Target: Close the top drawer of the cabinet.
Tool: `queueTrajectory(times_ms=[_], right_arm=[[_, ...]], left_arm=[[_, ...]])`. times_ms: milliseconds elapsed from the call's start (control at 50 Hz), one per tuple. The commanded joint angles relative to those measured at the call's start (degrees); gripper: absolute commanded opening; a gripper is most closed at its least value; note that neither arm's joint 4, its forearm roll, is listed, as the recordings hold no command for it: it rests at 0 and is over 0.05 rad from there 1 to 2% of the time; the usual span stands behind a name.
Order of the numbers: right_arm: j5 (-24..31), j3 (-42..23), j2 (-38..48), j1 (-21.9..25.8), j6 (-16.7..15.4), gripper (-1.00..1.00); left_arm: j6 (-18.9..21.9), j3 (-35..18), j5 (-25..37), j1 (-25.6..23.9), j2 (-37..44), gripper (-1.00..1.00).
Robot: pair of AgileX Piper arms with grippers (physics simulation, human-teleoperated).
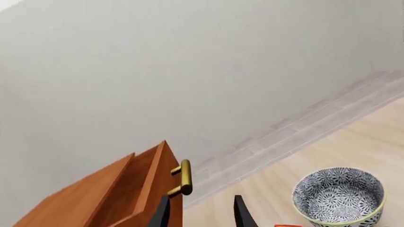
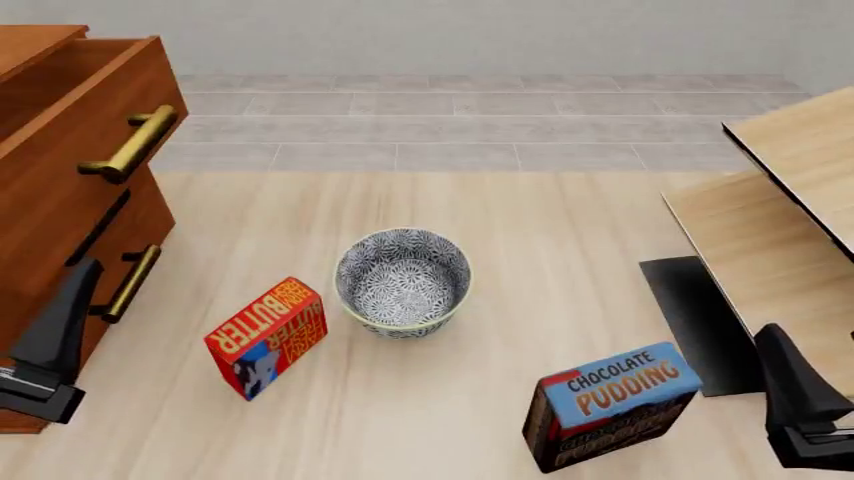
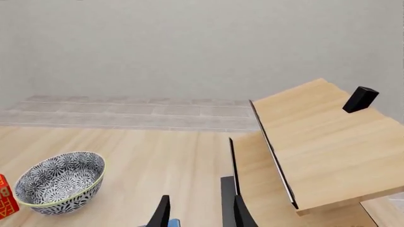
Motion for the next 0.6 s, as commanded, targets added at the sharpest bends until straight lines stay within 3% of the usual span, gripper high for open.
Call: queueTrajectory(times_ms=[20, 360, 600], right_arm=[[-0.03, 0.03, 0.01, -0.24, 0.29, 1.00], [-0.04, 0.06, -0.02, -0.39, 0.22, 1.00], [-0.07, 0.07, -0.02, -0.45, 0.35, 1.00]], left_arm=[[1.84, -0.15, -3.10, -0.51, 3.25, 1.00], [3.79, -1.46, -7.35, -1.28, 7.57, 1.00], [5.85, -0.30, -15.07, -1.70, 14.27, 1.00]])
